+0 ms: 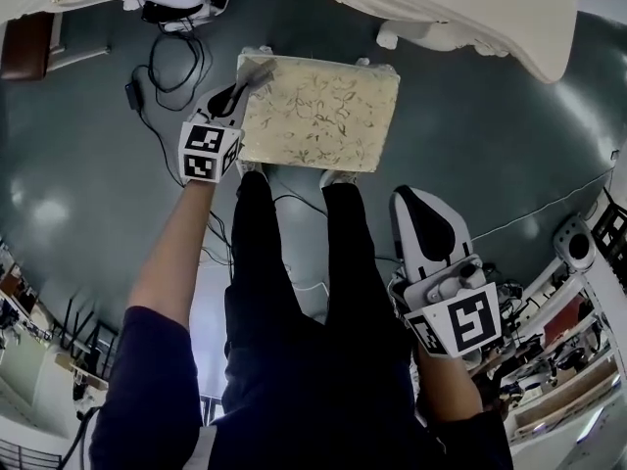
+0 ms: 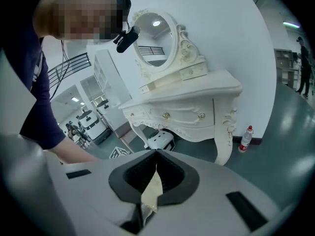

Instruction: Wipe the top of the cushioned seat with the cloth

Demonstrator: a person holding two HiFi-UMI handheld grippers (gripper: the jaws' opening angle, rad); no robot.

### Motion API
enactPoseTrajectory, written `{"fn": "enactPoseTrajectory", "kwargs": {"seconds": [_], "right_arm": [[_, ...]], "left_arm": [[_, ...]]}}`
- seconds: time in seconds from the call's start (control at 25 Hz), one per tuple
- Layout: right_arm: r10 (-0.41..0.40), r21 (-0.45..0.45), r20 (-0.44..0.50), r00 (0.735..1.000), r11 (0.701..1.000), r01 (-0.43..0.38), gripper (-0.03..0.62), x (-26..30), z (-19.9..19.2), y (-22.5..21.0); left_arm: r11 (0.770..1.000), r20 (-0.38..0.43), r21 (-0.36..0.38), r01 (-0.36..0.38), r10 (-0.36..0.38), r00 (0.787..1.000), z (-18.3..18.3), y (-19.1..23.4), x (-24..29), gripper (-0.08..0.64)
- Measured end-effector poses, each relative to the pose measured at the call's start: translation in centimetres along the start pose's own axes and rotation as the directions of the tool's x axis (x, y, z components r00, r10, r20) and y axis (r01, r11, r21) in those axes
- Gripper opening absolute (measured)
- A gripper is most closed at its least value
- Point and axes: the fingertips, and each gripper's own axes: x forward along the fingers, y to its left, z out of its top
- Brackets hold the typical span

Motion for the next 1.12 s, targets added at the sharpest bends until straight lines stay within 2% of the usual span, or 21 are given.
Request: {"fn": "enactPoseTrajectory", "kwargs": {"seconds": [0.24,0.52,0.8,1.12], "right_arm": [[-0.003,0.020,-0.014,1.000,1.000,0.003,0.025,0.5,-1.3,-2.3],[-0.003,0.054,-0.010,1.000,0.999,0.003,0.025,0.1,-2.9,-4.6],[-0.015,0.098,0.010,1.000,0.995,0.014,0.026,-1.7,-4.1,-7.1],[-0.067,0.144,0.028,0.997,0.988,0.062,0.026,-5.1,-5.2,-11.6]], "left_arm": [[0.997,-0.074,0.073,-0.021,0.026,0.997,-2.1,-1.6,2.8,0.028],[0.995,-0.073,0.088,-0.039,0.045,0.996,-1.2,-4.9,5.5,0.028],[0.993,-0.074,0.113,0.044,-0.036,0.997,0.7,-11.0,8.6,0.028],[0.982,-0.073,0.132,0.135,-0.126,0.989,2.8,-20.1,12.8,0.028]]}}
